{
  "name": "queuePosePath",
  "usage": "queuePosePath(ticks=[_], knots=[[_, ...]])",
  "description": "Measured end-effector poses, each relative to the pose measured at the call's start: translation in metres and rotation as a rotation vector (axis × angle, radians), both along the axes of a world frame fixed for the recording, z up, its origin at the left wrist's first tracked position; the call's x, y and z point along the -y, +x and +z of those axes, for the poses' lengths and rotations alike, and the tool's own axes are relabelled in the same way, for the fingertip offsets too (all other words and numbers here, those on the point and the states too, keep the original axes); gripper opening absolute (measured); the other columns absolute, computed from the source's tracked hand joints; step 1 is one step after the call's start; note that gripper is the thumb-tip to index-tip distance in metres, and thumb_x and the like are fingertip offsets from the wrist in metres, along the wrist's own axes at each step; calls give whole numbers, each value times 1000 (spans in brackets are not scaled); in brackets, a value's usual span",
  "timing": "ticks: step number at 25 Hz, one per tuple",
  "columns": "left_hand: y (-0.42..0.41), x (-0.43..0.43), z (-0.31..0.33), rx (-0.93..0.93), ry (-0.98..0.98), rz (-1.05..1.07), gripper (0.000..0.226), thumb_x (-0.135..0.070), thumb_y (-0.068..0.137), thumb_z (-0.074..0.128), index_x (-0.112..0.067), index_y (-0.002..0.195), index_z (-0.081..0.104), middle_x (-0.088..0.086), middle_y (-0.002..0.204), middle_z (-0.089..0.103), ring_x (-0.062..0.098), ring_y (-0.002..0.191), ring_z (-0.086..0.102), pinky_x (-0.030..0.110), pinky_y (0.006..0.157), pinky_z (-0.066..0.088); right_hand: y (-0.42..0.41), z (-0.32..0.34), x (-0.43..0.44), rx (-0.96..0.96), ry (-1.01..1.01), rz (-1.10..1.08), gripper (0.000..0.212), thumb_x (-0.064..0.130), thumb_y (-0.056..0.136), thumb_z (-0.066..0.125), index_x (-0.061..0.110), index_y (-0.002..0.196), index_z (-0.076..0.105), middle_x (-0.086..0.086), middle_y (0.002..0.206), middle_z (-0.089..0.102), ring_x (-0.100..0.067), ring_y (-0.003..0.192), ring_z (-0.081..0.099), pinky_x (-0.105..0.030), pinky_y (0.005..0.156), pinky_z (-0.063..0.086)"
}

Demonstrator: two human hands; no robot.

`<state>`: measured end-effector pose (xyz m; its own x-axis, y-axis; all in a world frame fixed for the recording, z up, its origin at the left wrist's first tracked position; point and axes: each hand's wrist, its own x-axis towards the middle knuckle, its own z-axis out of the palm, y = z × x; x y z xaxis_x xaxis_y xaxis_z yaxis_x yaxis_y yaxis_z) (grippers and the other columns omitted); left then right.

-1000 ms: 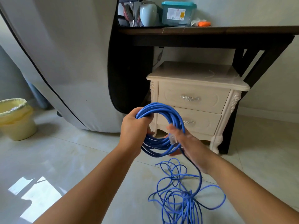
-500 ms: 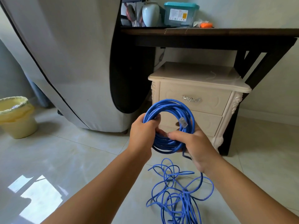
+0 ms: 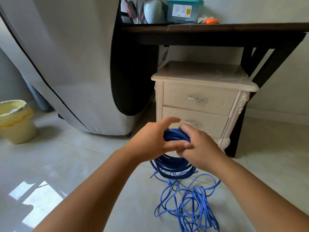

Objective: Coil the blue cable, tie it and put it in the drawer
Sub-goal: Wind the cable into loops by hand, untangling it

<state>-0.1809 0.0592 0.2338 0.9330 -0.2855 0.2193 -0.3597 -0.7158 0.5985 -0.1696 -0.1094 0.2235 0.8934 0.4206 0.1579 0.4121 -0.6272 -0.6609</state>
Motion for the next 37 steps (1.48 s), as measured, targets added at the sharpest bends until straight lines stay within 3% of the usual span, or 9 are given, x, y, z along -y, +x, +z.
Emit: queuePosePath(ticks=[4,7,10,17,22,26,33,35,37], knots=[[2,-2,-5,19,-190,21,37,-51,80,72,-30,109,68,-12,90,71,1,83,65,20,75,53,0,0,-1,30,144,-92,36,31,70,68,28,93,40,4,82,60,-21,74,57,-42,69,50],[1,-5,-2,30,-352,46,23,-38,83,75,-26,102,70,-12,83,72,2,76,66,18,68,52,10,0,8,-206,184,-45,57,56,54,72,32,99,47,2,93,64,-19,85,64,-43,82,53],[-2,-9,3,19,-567,108,23,-45,78,71,-28,93,71,-13,68,67,2,59,57,17,57,47,13,-6,14,-473,318,150,70,51,57,81,34,120,53,3,110,69,-14,104,66,-43,101,49],[3,-16,4,-35,-921,320,25,-39,92,63,-14,92,71,-5,55,46,10,51,42,31,57,42,14,-9,9,-453,226,197,54,74,57,71,48,104,64,13,103,72,-7,98,66,-36,102,47],[7,-24,4,-148,-1109,440,31,-43,93,62,-14,85,67,-3,57,40,13,52,37,28,54,41,17,-1,6,-453,482,117,73,54,48,86,22,109,59,5,69,42,-12,65,41,-30,74,39],[5,-20,2,-166,-1132,477,34,-45,93,61,-13,83,64,-3,56,41,13,51,37,30,56,40,13,0,0,-645,721,6,109,63,37,90,37,132,44,1,83,49,-12,63,45,-29,62,42],[-2,11,1,-299,-1254,337,32,-44,97,55,-15,87,64,0,63,42,12,52,41,29,59,37,5,-6,-16,-741,941,-146,22,25,81,67,8,96,67,-8,85,70,-25,77,61,-28,62,45],[-3,13,-7,-345,-1072,283,36,-48,98,50,-16,95,67,1,70,59,15,62,57,31,69,47,9,-9,-12,-653,965,-230,4,14,76,61,11,73,62,-7,63,61,-32,78,56,-40,72,38],[-2,4,-10,-317,-778,272,36,-55,96,49,-29,105,72,-3,90,74,16,89,70,31,87,51,12,-8,-5,-555,926,-295,19,2,79,52,15,65,52,-3,50,46,-28,66,55,-47,74,44]])
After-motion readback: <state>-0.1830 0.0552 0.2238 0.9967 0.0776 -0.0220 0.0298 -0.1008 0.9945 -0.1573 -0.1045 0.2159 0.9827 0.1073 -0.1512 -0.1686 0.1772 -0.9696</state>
